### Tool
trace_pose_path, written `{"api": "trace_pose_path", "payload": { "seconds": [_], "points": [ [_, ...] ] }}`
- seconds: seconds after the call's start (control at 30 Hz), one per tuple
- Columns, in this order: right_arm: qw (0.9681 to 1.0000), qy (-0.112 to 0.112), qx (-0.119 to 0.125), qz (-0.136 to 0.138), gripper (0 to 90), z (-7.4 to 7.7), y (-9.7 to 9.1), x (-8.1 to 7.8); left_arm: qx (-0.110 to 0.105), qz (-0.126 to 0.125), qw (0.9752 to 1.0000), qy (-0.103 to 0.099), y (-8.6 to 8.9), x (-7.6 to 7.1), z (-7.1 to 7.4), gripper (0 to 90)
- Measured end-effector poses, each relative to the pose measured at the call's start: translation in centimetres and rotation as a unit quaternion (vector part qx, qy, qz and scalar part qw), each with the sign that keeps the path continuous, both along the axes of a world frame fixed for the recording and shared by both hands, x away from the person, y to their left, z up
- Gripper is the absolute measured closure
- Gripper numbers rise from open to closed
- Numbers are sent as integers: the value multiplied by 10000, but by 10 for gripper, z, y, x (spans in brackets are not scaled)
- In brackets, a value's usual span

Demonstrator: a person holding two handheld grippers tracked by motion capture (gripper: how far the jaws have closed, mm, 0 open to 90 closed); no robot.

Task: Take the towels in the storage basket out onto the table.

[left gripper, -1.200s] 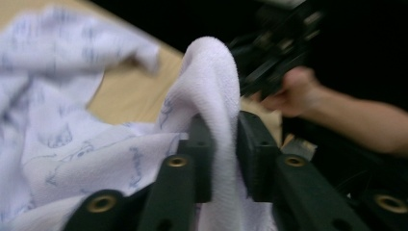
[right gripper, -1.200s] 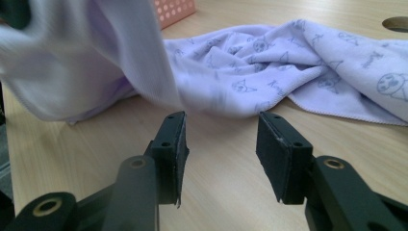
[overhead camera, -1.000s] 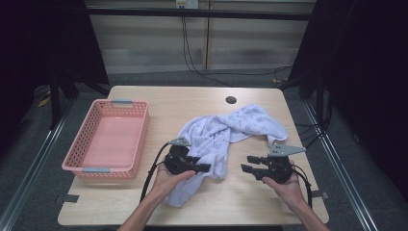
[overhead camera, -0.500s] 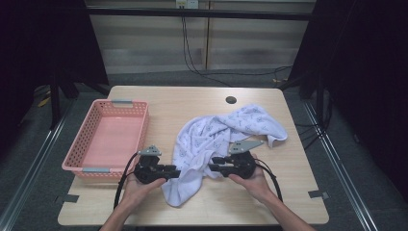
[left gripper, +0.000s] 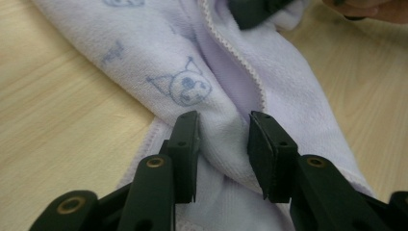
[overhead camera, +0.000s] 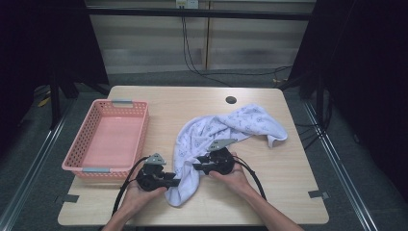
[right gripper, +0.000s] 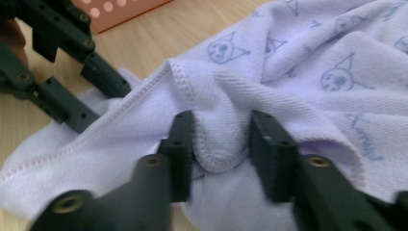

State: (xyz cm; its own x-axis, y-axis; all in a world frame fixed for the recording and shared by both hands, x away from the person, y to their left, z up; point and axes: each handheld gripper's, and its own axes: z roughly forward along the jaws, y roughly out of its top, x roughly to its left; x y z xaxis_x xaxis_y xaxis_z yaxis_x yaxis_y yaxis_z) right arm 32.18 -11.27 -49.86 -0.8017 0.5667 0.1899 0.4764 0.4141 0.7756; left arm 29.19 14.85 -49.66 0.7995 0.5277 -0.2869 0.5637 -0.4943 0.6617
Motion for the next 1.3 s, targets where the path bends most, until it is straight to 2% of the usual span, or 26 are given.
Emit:
{"api": "trace_pose_path", "payload": {
  "seconds": [0.07,0.1,0.23,0.33,0.37,0.43,0.5,0.53,0.63,0.73,0.8,0.83,0.87,0.93,1.0,1.07,1.1,1.2,1.27,1.3],
  "points": [
    [9998,83,151,-35,755,3,-5,1,-26,-40,10000,32,-2,-1,0,640],
    [9995,123,289,-23,765,5,-9,1,-36,-49,10000,43,-2,-2,0,642],
    [9985,114,533,-86,781,23,-29,-3,-26,-122,9999,51,-3,-5,0,638],
    [9979,38,648,-87,780,37,-49,-9,-35,-161,9998,67,-6,-11,0,623],
    [9978,14,661,-106,827,39,-53,-12,-45,-183,9998,91,-7,-13,1,621],
    [9974,-7,715,-128,845,42,-66,-19,34,-279,9996,39,-9,-18,2,602],
    [9970,-81,723,-249,857,47,-82,-28,-1,-324,9995,51,-8,-21,4,562],
    [9970,-145,707,-293,858,48,-88,-31,-56,-284,9996,-5,-4,-23,6,566],
    [9958,-267,699,-527,859,54,-115,-43,-322,-224,9992,-90,6,-23,12,656],
    [9938,-329,720,-785,860,57,-141,-51,-219,-165,9995,-124,8,-23,10,702],
    [9929,-328,685,-915,860,56,-155,-55,-213,-244,9994,-117,5,-23,9,699],
    [9924,-317,647,-999,859,54,-162,-58,-121,-309,9994,-141,3,-23,8,688],
    [9921,-301,632,-1041,859,53,-165,-59,-70,-368,9992,-147,0,-24,7,662],
    [9915,-268,597,-1121,859,49,-172,-61,191,-494,9981,-305,-8,-26,5,613],
    [9916,-237,543,-1152,859,47,-177,-63,184,-482,9981,-324,-11,-24,4,535],
    [9913,-223,516,-1188,859,46,-180,-62,174,-371,9985,-376,-13,-19,3,502],
    [9910,-227,519,-1209,859,46,-181,-62,204,-397,9983,-373,-14,-18,1,494],
    [9904,-238,515,-1257,859,46,-184,-61,227,-582,9966,-532,-19,-21,0,483],
    [9899,-243,520,-1295,859,46,-185,-60,315,-766,9938,-740,-26,-27,0,577],
    [9898,-237,524,-1301,858,46,-186,-60,343,-997,9913,-794,-32,-32,0,631]
  ]
}}
